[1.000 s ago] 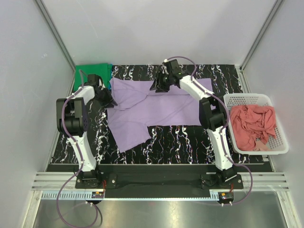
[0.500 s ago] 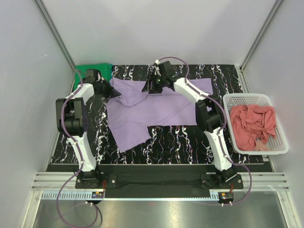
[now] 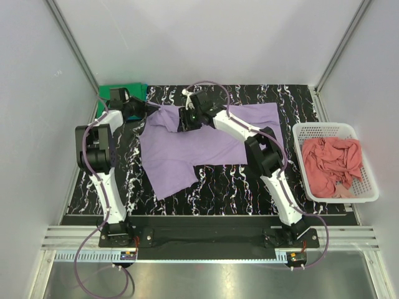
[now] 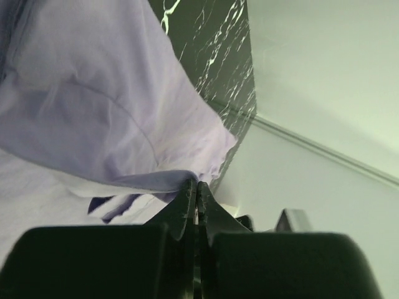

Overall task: Fold and stack the t-shirts
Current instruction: Fold the tshirt

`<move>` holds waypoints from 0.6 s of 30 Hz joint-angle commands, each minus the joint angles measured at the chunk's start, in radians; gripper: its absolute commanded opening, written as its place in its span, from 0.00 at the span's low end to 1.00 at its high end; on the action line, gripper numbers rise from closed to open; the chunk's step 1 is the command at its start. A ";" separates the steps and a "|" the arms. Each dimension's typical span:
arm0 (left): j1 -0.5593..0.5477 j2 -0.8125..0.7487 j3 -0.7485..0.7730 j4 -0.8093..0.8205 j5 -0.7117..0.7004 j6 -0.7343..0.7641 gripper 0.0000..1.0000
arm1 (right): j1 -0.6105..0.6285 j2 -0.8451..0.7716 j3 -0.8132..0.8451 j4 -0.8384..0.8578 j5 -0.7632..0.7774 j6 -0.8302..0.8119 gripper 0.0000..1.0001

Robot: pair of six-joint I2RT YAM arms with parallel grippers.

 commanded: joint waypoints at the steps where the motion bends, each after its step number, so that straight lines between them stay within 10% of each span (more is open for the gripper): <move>1: 0.007 0.040 0.068 0.109 0.047 -0.098 0.00 | 0.017 0.016 0.041 0.042 0.084 -0.113 0.46; 9: 0.030 0.115 0.160 0.156 0.044 -0.147 0.00 | 0.038 0.051 0.076 0.084 0.113 -0.204 0.38; 18: 0.031 0.158 0.200 0.169 0.044 -0.153 0.00 | 0.067 0.143 0.202 0.082 0.195 -0.262 0.54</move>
